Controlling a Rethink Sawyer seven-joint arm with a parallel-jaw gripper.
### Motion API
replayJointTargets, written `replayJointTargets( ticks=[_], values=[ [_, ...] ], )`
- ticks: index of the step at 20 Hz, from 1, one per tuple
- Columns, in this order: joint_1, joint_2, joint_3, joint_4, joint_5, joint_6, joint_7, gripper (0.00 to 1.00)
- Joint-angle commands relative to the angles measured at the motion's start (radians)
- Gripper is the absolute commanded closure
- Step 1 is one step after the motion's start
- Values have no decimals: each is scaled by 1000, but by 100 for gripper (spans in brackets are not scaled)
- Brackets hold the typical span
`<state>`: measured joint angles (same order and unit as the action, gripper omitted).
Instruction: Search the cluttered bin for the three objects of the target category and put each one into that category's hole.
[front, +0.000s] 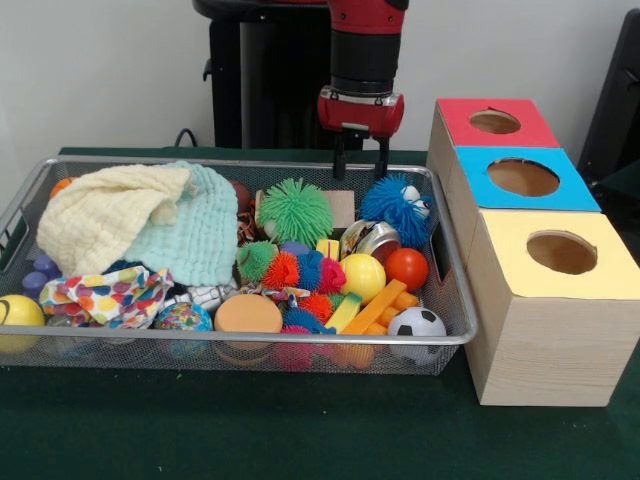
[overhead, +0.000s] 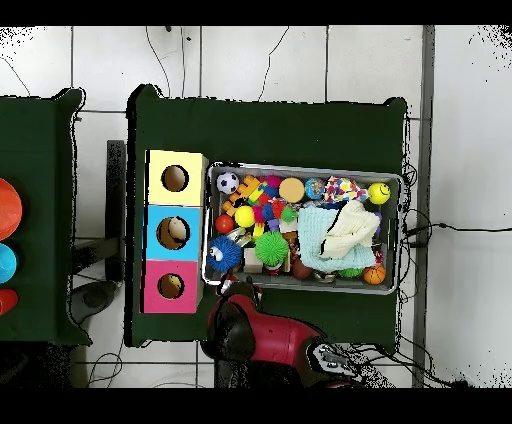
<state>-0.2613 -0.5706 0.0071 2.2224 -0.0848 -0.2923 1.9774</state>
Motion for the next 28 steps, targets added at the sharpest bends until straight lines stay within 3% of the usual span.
replayJointTargets(
  ticks=[1, 12, 17, 21, 28],
  values=[
    [-29, 33, 87, 16, 78, -123, 330, 0],
    [34, -161, 79, 8, 215, 145, 267, 0],
    [42, -196, 79, -1, 248, 208, 254, 0],
    [55, -182, 65, -29, 257, 216, 230, 0],
    [23, -67, 55, -138, 229, 120, 191, 0]
  ],
)
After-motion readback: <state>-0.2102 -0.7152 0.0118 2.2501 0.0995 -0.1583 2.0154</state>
